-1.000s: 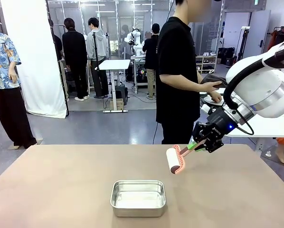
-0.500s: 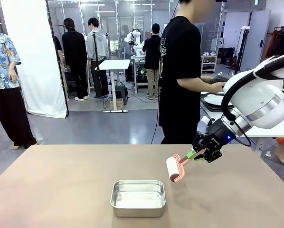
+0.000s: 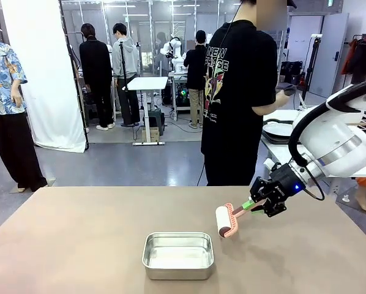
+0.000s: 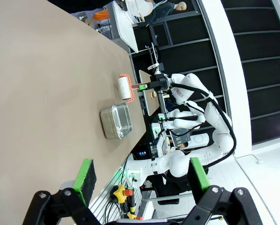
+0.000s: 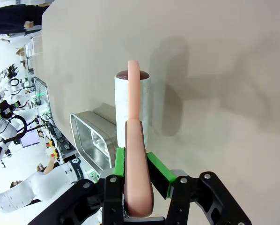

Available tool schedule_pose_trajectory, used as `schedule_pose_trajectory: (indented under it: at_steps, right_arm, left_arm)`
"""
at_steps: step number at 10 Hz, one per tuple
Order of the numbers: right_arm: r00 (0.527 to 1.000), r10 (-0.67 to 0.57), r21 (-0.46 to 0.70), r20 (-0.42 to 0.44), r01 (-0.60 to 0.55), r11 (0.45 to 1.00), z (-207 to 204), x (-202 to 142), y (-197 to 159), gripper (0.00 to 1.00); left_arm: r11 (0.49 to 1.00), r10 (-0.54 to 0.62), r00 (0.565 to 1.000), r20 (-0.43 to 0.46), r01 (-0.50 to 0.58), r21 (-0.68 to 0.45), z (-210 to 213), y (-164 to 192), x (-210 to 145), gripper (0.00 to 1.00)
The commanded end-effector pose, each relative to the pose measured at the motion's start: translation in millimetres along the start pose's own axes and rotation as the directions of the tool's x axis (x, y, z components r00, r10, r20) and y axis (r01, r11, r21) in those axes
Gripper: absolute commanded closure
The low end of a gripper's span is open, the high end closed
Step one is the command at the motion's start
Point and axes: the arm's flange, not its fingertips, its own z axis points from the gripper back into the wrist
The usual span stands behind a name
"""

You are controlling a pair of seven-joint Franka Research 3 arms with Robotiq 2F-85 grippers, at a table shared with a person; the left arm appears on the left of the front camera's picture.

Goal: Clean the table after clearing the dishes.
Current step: When the right (or left) Handle tray is removed, use the right hand (or left hand) to clean the right (or left) side of the table with the Lint Roller.

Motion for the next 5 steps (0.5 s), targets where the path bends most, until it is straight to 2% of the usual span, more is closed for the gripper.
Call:
schedule_pose_trajectory:
  at_steps: [1,3,5]
  right_arm:
    - [0.998,0.033,-0.015,0.047,-0.032,0.999,-5,3,-7,0.77]
    - [0.999,0.006,0.013,0.039,-0.007,1.000,-6,4,-20,0.77]
    - [1.000,-0.002,-0.026,0.008,0.002,1.000,-16,3,-35,0.77]
  left_arm:
    - [1.000,-0.006,1.000,0.010,0.006,-0.001,1,-3,-3,0.00]
    - [1.000,-0.006,1.000,0.010,0.006,-0.001,1,-3,-3,0.00]
    - [1.000,-0.006,1.000,0.010,0.006,-0.001,1,-3,-3,0.00]
